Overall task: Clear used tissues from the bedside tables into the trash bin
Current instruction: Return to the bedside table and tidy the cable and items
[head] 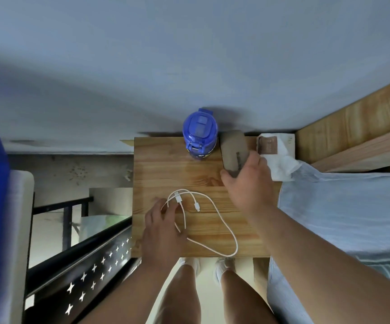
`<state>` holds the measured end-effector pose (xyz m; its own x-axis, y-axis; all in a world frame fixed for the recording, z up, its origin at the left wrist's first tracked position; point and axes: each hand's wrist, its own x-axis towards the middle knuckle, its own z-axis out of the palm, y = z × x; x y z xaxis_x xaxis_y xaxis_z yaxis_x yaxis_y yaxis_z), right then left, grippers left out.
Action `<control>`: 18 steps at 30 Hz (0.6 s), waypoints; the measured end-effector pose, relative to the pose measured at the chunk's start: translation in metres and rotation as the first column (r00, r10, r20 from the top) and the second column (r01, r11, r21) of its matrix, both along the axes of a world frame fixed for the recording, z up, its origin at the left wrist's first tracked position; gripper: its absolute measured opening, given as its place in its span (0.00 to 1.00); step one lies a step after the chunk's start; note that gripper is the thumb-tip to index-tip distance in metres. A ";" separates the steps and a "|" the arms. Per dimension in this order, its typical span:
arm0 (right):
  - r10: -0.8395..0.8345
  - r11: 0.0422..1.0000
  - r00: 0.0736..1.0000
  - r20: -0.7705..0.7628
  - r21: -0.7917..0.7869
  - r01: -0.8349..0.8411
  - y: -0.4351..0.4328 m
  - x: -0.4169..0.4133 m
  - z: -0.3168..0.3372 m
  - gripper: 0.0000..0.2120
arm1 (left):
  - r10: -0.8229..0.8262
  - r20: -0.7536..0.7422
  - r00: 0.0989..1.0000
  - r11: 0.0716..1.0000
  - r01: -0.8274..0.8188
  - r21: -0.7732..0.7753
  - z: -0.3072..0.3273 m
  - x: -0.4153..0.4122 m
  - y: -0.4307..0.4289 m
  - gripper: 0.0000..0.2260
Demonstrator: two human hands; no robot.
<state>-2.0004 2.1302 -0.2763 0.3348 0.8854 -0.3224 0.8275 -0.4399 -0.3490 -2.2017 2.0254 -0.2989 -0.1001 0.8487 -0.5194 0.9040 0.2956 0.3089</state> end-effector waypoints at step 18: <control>0.055 0.995 0.988 0.145 -0.086 -0.043 0.016 0.017 -0.016 0.37 | 0.335 0.118 0.935 0.939 -0.341 0.041 -0.014 -0.002 0.004 0.15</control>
